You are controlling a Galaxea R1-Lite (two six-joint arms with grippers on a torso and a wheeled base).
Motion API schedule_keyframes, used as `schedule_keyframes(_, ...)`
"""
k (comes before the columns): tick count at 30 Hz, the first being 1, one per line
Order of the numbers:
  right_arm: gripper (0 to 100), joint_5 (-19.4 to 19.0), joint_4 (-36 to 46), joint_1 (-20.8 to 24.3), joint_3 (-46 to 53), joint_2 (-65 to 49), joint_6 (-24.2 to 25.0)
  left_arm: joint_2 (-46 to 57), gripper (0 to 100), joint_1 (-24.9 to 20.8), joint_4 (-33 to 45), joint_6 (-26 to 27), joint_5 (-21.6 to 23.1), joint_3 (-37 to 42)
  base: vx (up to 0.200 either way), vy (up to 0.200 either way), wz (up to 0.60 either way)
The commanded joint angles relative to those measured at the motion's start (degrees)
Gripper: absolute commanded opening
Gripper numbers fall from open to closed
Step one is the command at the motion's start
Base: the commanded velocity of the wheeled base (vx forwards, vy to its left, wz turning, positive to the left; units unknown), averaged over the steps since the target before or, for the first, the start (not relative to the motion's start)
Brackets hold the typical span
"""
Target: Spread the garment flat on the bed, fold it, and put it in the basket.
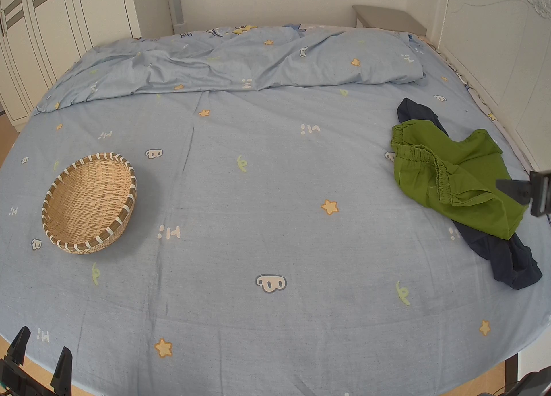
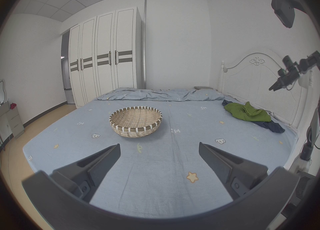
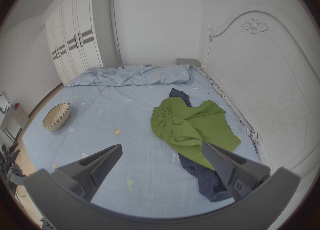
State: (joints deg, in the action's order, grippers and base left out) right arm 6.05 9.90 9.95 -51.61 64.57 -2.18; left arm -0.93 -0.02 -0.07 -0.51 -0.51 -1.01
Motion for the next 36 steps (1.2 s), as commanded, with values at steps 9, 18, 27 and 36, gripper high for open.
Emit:
schedule_keyframes(9,100,13.6,-3.0,0.2,-37.8,52.1,-1.7,0.9,100,0.0,0.0,0.0,0.0,1.0,0.000,0.000,0.00)
schedule_keyframes(18,100,19.6,-1.2,-0.3,-43.7,58.3,-1.6,0.9,100,0.0,0.0,0.0,0.0,1.0,0.000,0.000,0.00)
schedule_keyframes(27,100,21.1,-0.9,-1.1,-45.0,59.5,-1.6,0.9,100,0.0,0.0,0.0,0.0,1.0,0.000,0.000,0.00)
schedule_keyframes(36,100,21.1,-1.2,-1.4,-46.3,59.7,-1.5,0.9,100,0.1,0.0,0.0,0.0,1.0,0.000,0.000,0.00)
